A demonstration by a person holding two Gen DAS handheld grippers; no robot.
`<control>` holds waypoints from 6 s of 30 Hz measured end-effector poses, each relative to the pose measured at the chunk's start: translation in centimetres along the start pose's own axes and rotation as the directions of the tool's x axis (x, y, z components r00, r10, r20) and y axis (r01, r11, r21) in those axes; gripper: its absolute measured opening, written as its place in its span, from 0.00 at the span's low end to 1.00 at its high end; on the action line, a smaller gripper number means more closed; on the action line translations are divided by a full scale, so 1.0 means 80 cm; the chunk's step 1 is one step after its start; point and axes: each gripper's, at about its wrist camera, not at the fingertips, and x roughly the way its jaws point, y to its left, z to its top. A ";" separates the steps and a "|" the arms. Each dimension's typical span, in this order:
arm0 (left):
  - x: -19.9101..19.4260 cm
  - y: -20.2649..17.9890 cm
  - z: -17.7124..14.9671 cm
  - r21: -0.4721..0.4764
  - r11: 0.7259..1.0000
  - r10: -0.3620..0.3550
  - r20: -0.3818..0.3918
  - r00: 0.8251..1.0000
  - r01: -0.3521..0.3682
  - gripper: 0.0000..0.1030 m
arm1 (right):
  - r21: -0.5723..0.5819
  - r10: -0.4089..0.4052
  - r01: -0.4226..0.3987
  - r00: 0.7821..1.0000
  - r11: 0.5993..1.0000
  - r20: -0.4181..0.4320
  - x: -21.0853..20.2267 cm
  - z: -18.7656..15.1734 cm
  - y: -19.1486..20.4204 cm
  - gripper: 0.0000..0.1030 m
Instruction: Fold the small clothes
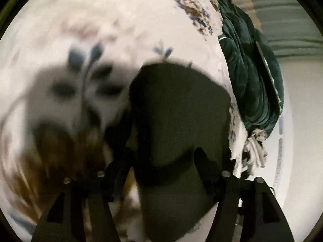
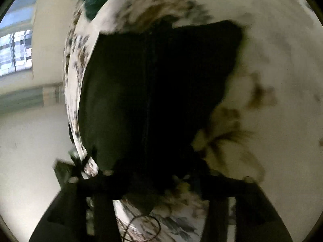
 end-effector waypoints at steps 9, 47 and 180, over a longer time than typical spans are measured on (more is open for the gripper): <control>0.033 -0.030 -0.054 -0.033 0.998 -0.041 0.133 0.990 0.046 0.29 | -0.026 0.106 -0.104 0.990 0.994 0.091 0.033 0.080 -0.025 0.39; -0.045 -0.147 0.175 0.373 0.916 -0.185 0.070 0.980 0.146 0.22 | -0.100 0.346 -0.333 0.920 0.938 0.184 0.028 0.025 0.162 0.16; -0.474 -0.458 -0.290 0.325 0.682 0.279 0.713 0.643 -0.656 1.00 | -0.555 0.001 0.653 0.647 0.515 0.762 -0.616 -0.503 0.481 1.00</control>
